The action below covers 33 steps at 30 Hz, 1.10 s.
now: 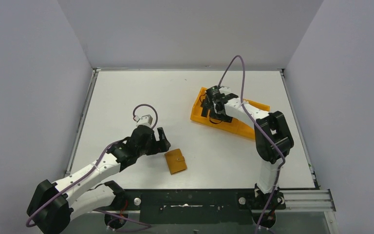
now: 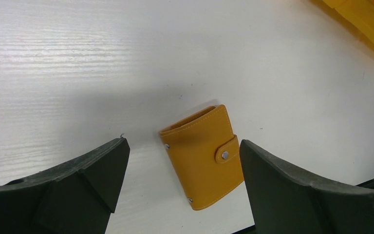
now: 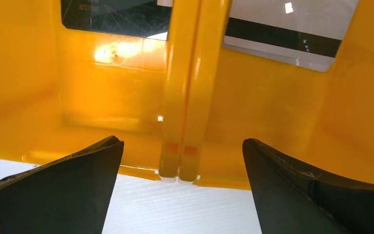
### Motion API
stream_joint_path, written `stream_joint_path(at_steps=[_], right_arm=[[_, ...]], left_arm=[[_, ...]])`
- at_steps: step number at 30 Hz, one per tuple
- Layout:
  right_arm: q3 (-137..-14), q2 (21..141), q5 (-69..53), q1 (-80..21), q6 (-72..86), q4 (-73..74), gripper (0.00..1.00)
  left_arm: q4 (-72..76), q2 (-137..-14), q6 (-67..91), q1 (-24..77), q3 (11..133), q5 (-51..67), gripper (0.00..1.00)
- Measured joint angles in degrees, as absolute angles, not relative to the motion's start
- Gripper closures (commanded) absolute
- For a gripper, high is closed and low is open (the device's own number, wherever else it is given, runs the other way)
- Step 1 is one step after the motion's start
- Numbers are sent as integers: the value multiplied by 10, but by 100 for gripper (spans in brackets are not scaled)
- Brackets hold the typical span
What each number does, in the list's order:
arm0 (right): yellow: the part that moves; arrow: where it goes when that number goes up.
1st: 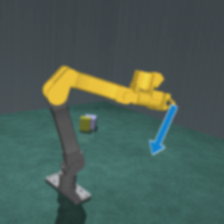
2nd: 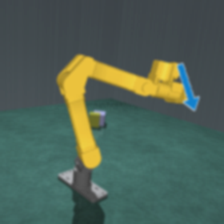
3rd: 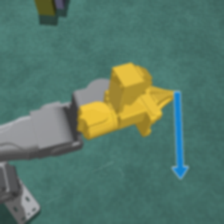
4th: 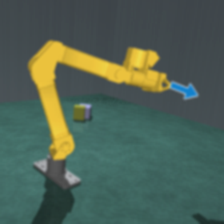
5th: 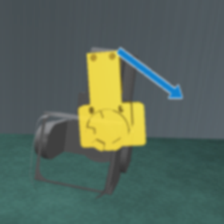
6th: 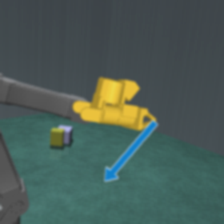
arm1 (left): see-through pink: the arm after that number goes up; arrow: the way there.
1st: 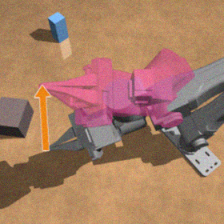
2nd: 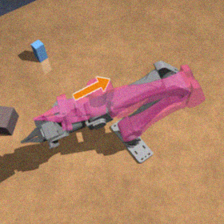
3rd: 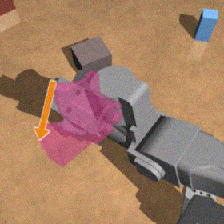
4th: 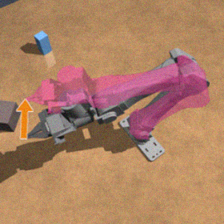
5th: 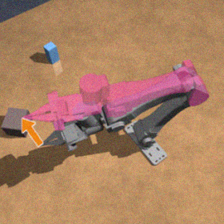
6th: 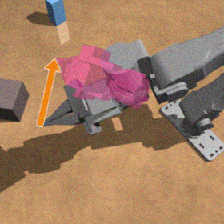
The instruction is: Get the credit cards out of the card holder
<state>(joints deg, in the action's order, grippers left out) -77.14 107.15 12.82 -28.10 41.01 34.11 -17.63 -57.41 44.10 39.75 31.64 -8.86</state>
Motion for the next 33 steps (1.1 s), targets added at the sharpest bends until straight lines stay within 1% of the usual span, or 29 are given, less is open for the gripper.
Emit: stream_joint_path(at_steps=[6, 16, 22, 25, 28, 33], right_arm=[[-803, 1109, 126, -305, 410, 349, 0], [-818, 1115, 126, -362, 423, 362, 0], [-867, 1151, 131, -401, 432, 376, 0], [-892, 1169, 137, -423, 432, 381, 1], [-914, 1187, 140, -445, 431, 383, 1], [-928, 1198, 140, -469, 432, 383, 1]], left_arm=[[-186, -559, 446, 392, 316, -93, 15], [-202, -532, 451, 381, 300, -98, 15], [-208, -532, 463, 376, 292, -98, 15], [-209, -529, 467, 375, 288, -98, 18], [-212, -524, 475, 371, 286, -98, 18], [-214, -508, 490, 367, 286, -89, 18]])
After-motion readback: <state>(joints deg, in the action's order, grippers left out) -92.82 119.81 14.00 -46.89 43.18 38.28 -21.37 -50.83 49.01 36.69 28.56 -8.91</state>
